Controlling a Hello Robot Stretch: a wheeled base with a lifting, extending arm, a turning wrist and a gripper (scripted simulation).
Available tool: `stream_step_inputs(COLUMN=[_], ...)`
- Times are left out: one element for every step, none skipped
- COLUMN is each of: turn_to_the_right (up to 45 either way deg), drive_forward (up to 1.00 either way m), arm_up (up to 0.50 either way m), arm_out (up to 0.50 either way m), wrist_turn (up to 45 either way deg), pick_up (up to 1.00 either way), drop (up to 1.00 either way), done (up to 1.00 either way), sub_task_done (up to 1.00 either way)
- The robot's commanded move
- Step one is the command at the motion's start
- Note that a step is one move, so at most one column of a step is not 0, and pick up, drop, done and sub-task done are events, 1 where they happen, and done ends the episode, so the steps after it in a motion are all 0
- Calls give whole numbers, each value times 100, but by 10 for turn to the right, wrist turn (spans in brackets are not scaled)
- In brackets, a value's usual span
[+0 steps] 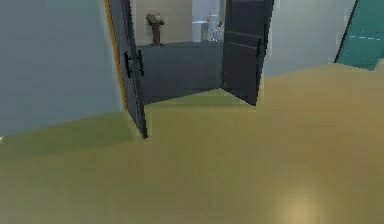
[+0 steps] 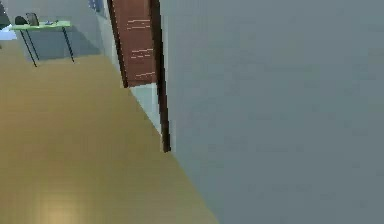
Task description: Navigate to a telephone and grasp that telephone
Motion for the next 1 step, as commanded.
stream_step_inputs(turn_to_the_right=[30], drive_forward=[0], arm_up=[0], arm_out=[0], wrist_turn=[0], pick_up=[0], drop=[0], done=[0], sub_task_done=[0])
